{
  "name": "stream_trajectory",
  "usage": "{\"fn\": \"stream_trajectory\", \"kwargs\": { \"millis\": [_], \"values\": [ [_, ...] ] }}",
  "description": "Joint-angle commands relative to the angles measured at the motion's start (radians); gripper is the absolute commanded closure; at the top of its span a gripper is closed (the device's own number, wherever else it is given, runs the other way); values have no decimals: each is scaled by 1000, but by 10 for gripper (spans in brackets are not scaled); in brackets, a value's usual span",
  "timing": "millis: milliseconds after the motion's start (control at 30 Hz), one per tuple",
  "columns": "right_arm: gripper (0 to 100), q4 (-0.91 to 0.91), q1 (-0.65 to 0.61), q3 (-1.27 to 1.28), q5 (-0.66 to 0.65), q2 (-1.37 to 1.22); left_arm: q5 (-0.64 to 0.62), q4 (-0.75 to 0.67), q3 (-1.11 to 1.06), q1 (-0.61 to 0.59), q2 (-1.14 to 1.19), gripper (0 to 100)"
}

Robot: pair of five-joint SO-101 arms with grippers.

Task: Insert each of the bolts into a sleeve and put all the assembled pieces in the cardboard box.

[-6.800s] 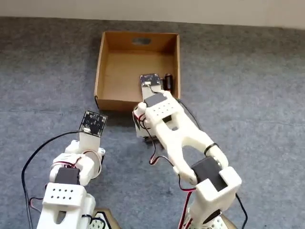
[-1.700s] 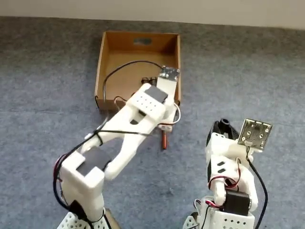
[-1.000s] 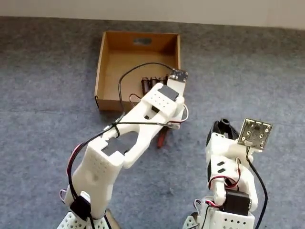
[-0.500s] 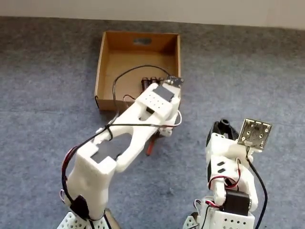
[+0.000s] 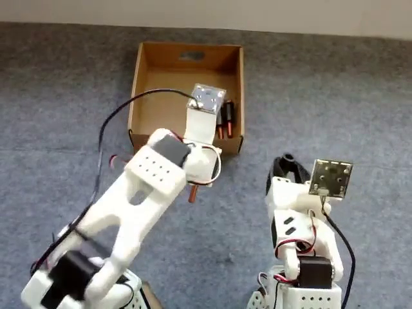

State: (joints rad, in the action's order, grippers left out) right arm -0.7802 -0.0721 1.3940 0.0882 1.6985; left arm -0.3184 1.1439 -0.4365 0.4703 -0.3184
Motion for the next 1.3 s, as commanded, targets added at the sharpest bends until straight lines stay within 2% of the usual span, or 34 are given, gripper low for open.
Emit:
{"fn": "stream_trajectory", "kwargs": {
  "millis": [0, 167, 300, 533, 667, 933, 1267],
  "values": [
    [992, 156, -56, -16, 2, 15, 8, -17, -4, -33, -213, 993],
    [992, 302, -128, -8, 2, 8, 8, -112, -13, -104, -430, 993],
    [992, 377, -189, -7, 2, 5, 6, -222, -19, -116, -547, 993],
    [992, 484, -298, -7, 0, 4, 2, -588, -122, -110, -622, 993],
    [992, 487, -315, -2, -48, 4, 3, -744, -166, -27, -642, 993],
    [992, 490, -314, 68, -75, 5, 6, -792, -165, 134, -570, 993],
    [992, 490, -311, 70, -75, 7, 6, -838, -170, 145, -466, 993]
  ]
}}
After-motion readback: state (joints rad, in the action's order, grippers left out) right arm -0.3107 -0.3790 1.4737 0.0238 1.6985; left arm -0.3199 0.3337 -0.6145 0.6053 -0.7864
